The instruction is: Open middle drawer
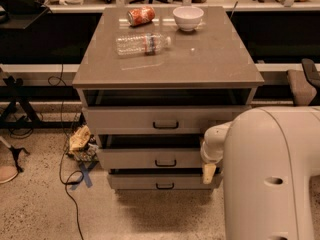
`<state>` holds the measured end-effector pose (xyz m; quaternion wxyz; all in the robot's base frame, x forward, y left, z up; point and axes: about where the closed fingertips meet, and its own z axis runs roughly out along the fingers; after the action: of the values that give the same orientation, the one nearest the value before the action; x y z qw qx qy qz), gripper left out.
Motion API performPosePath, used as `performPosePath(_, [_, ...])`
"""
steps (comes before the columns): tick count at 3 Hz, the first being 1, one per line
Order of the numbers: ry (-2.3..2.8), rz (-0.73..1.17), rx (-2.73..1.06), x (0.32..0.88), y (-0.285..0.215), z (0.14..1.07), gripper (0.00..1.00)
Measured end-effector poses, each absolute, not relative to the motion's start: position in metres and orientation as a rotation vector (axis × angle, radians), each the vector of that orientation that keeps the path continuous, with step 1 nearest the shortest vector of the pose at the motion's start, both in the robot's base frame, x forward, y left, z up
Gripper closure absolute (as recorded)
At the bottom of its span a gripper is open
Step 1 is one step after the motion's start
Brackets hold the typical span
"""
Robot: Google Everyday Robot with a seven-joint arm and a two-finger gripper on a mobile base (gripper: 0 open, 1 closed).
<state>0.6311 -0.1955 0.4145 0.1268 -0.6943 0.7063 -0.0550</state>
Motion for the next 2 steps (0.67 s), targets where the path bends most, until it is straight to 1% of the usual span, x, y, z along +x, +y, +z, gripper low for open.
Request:
performPosePath(1, [2.082,-0.133,-2.042,0.6321,-0.1954,0.4117,0.00])
performPosePath(2, [2.106,-0.096,-2.051,0.6341,-0.1967,0.4053,0.18])
